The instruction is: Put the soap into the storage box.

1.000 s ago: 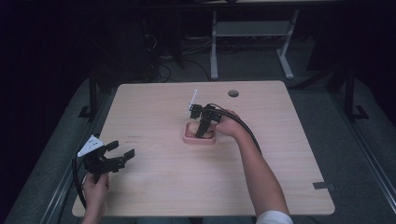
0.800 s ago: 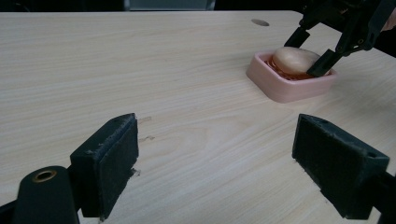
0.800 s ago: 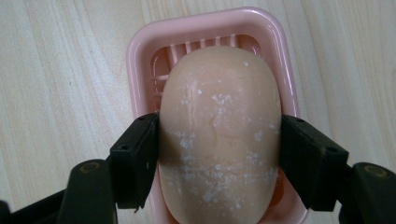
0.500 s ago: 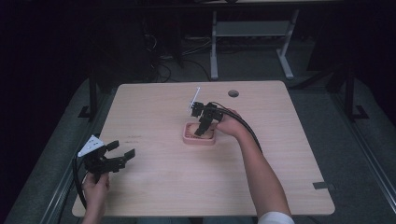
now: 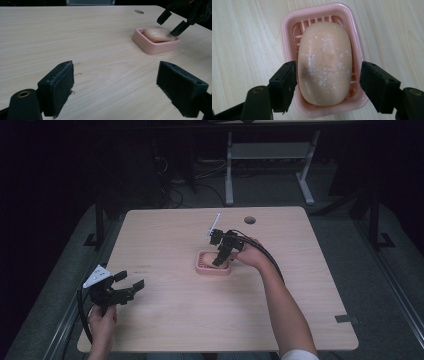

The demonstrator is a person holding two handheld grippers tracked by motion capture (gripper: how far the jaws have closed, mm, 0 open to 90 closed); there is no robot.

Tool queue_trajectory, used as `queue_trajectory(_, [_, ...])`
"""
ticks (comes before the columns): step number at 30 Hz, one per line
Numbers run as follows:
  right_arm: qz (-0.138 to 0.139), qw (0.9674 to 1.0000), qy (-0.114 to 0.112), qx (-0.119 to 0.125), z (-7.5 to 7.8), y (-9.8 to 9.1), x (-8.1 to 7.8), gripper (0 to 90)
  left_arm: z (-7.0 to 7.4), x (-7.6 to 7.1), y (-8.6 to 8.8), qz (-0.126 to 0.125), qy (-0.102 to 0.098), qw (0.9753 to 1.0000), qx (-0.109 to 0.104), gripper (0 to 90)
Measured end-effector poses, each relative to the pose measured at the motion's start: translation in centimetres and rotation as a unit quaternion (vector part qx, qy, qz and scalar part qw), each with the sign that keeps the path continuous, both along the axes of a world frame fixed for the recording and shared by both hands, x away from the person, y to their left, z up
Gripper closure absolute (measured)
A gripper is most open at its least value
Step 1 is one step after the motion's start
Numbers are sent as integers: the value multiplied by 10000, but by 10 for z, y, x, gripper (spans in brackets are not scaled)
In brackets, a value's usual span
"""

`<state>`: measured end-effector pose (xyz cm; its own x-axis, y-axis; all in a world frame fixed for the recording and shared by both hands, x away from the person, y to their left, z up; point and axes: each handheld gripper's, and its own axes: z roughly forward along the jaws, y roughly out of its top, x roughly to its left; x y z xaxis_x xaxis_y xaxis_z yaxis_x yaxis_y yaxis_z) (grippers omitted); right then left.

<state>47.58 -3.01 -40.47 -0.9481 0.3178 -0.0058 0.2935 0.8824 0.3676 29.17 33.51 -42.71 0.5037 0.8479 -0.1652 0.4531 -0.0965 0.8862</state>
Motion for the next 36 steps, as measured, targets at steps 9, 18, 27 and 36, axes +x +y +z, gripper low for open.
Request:
queue_trajectory(9, [-135, 9999, 14, 28, 3, -11, -4, 274, 0, 0, -1, -3, 5, 10000, -32, 143])
queue_trajectory(18, [-195, 9997, -20, 134, 6, -23, -7, 271, 0, -1, -1, -29, -15, 10000, -16, 142])
queue_trajectory(27, [-272, 9996, 9, 116, 5, -30, -10, 269, 0, -1, -1, -8, -18, 10000, 16, 142])
queue_trajectory(36, [-268, 9996, 9, 72, 7, -32, -14, 262, 0, -1, -1, -1, -19, 10000, 19, 143])
